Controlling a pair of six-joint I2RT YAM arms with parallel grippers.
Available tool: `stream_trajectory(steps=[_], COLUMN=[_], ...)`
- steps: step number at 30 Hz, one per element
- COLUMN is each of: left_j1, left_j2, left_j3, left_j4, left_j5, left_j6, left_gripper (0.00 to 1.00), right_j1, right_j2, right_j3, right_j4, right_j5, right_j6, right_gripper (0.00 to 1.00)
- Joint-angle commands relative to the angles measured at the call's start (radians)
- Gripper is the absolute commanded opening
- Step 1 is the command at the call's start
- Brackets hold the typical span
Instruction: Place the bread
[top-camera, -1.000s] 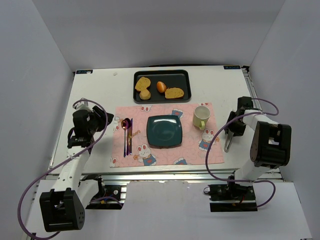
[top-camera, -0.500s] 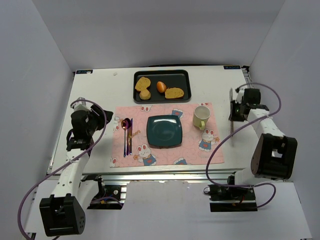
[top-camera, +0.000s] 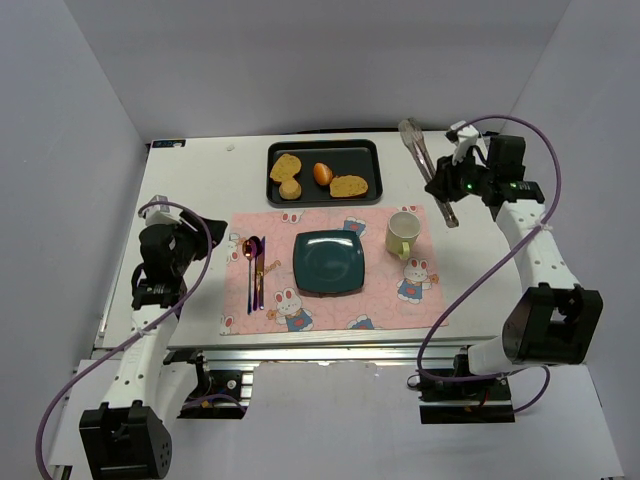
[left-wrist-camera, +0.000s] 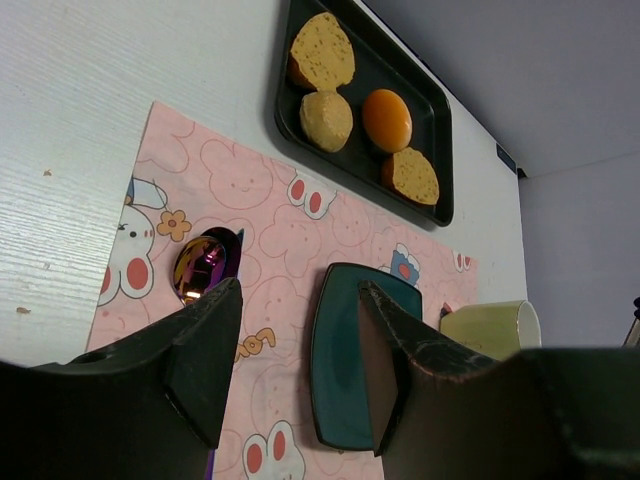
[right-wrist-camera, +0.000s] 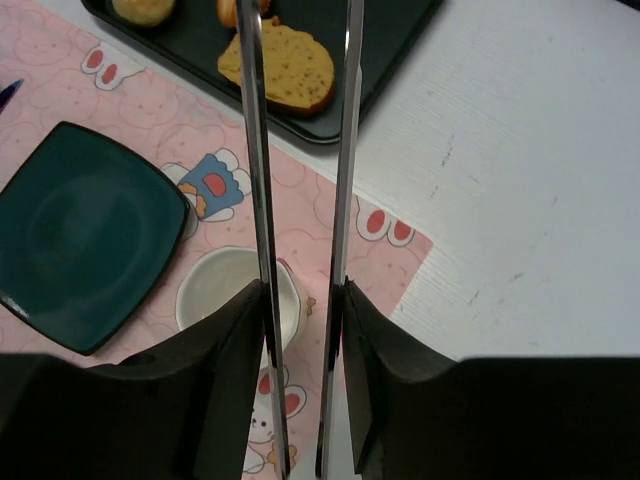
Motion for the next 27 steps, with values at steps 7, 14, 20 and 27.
stream_trajectory(steps=[7, 14, 20, 27], left_j1=[-0.011, -0.022, -0.031, -0.036], left_j2=[-0.034, -0.027, -0.008, -0.01], left_j3=[-0.003, 0.002, 0.007, 0.0], left_j4=[0.024, 0.026, 0.034, 0.03], left_j5=[0.01, 0.004, 0.002, -0.01], left_j6=[-0.028, -0.034, -0.034, -0.037], left_gripper=[0.59, 0.59, 0.59, 0.59], right_j1=[0.12, 0.254, 0.335, 0.348], right_j2=[0.056, 0.118, 0.313, 0.586], right_j3=[0.144, 0.172, 0.36, 0.707], right_j4=[0.003, -0.015, -0.086, -0.25], right_j5=[-0.016, 0.141, 0.236, 0.198], right_j6=[-0.1, -0.293, -0.24, 0.088], right_gripper=[0.43, 0.43, 0.4, 0.45])
